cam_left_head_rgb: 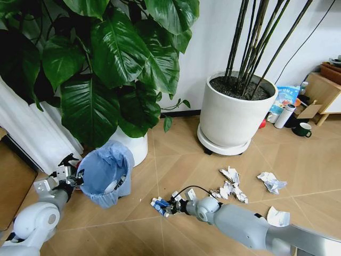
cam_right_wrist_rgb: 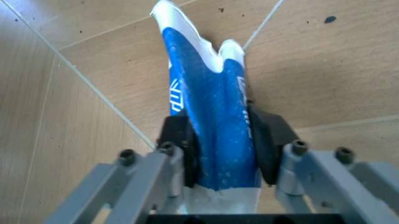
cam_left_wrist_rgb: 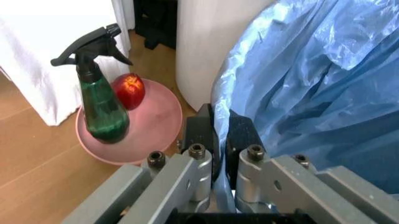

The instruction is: Pick up the trash bin and place the garbage on the floor into it.

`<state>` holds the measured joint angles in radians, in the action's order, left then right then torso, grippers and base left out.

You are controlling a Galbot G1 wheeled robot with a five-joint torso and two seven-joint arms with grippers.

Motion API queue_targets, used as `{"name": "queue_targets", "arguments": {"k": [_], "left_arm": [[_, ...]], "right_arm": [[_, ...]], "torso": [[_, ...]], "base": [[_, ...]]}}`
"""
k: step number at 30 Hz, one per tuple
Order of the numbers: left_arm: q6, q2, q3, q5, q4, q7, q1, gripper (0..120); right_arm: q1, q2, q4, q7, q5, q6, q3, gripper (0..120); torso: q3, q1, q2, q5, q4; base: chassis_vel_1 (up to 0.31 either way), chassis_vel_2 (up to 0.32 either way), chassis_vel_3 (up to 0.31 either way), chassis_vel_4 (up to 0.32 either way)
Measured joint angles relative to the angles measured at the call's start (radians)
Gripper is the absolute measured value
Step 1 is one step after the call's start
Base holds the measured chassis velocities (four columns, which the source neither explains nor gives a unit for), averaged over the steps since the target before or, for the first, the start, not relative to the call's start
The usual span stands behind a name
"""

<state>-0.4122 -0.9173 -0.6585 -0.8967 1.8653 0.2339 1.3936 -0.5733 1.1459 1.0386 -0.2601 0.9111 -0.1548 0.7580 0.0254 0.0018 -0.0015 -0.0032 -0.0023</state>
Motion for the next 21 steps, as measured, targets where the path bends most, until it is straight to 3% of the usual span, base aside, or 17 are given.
{"name": "queue_targets", "arguments": {"k": [9, 14, 21], "left_arm": [[0.0, 0.004, 0.004, -0.001, 0.011, 0.002, 0.016, 0], [-0.003, 0.017, 0.01, -0.007, 0.032, 0.007, 0.034, 0], [-0.011, 0.044, 0.016, -0.012, 0.069, 0.015, 0.065, 0]], "right_arm": [[-0.018, -0.002, 0.0, -0.032, -0.017, 0.036, -0.046, 6], [-0.06, -0.032, 0.044, -0.08, -0.057, 0.14, -0.172, 6], [-0.138, -0.145, 0.231, -0.18, -0.072, 0.283, -0.364, 6]], "torso": [[0.0, 0.0, 0.0, 0.0001, 0.0001], [0.0, 0.0, 0.0, 0.0003, 0.0], [0.0, 0.0, 0.0, 0.0002, -0.0003]], "base": [[0.0, 0.0, 0.0, 0.0], [0.0, 0.0, 0.0, 0.0], [0.0, 0.0, 0.0, 0.0]]}}
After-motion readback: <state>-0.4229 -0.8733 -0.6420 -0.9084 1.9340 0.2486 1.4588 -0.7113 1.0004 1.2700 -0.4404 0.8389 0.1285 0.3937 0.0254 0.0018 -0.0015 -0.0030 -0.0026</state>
